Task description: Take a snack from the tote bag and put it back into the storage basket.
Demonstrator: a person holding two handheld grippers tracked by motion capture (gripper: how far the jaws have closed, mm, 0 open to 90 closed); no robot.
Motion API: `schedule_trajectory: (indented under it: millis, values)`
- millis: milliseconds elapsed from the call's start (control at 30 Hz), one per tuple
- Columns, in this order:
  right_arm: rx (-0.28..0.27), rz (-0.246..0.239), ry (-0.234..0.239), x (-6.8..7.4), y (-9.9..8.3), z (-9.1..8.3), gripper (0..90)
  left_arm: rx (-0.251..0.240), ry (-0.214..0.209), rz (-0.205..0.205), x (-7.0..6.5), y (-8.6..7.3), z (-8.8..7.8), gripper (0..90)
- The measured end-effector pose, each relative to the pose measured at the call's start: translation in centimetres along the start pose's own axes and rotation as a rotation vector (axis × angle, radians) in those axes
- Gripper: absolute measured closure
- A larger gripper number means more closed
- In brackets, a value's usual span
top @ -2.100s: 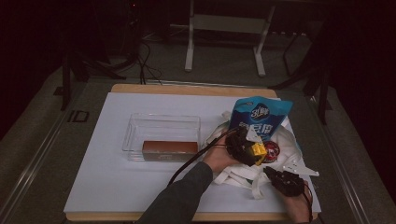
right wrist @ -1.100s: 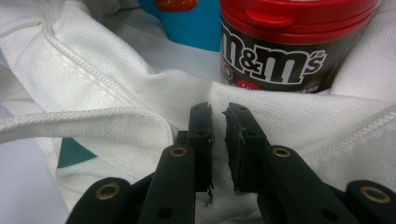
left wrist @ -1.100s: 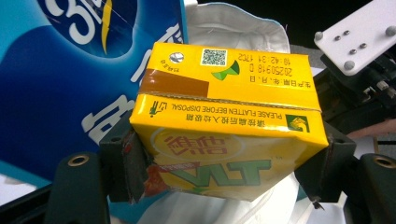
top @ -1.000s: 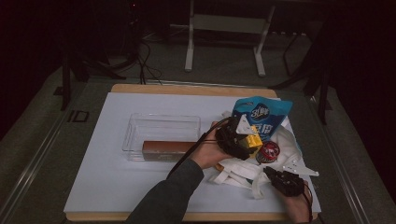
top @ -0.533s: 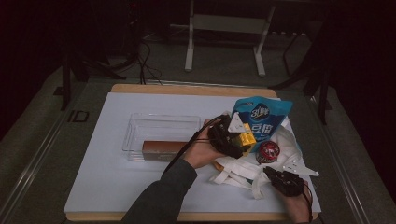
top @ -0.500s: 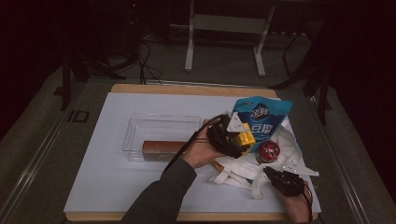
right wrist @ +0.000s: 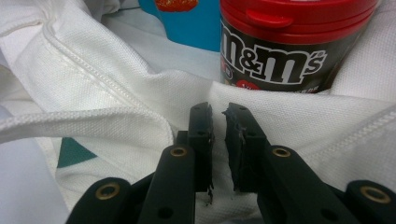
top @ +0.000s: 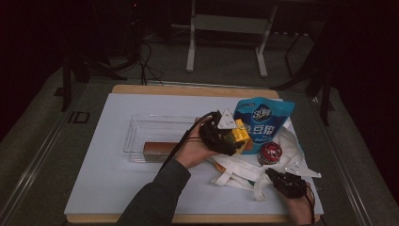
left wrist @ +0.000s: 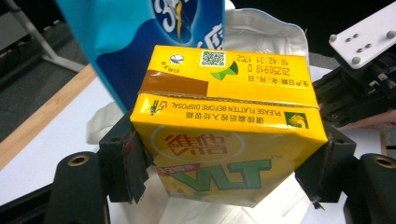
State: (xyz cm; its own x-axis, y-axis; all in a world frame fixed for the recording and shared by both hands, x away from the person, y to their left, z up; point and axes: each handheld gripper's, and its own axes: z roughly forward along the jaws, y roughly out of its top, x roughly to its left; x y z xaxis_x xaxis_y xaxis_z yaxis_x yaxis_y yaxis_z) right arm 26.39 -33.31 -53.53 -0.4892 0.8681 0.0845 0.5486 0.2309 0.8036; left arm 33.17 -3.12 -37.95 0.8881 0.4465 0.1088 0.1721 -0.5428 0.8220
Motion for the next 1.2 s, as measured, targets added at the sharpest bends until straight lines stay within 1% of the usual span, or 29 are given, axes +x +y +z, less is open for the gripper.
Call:
schedule_trajectory:
  millis: [400, 533, 700, 833, 1000, 1133, 1167, 1200]
  values:
    - [0.0, 0.001, -0.001, 0.0, 0.0, 0.0, 80.3, -0.01, 0.031, -0.032, 1.3, -0.8, -1.6, 28.8]
    - [0.001, 0.001, -0.001, 0.0, 0.0, 0.0, 80.3, -0.008, 0.037, -0.036, 1.5, -0.9, -1.9, 28.8]
    - [0.001, 0.001, 0.0, 0.0, 0.0, 0.0, 80.3, -0.012, 0.061, -0.056, 2.2, -1.3, -2.6, 28.8]
    - [0.0, 0.0, 0.0, 0.0, 0.0, 0.0, 80.3, -0.011, 0.078, -0.062, 2.6, -1.5, -3.1, 28.8]
    - [0.0, 0.0, -0.001, 0.0, 0.0, 0.0, 80.4, -0.015, 0.092, -0.077, 3.1, -1.9, -3.6, 28.8]
    - [0.0, 0.001, 0.0, 0.0, 0.0, 0.0, 80.3, -0.018, 0.103, -0.082, 3.4, -2.2, -3.9, 28.8]
    - [0.0, 0.0, 0.0, 0.0, 0.0, 0.0, 80.3, -0.02, 0.111, -0.094, 3.7, -2.4, -4.1, 28.8]
    - [0.0, 0.0, 0.0, 0.0, 0.0, 0.0, 80.3, -0.02, 0.116, -0.097, 3.8, -2.5, -4.2, 28.8]
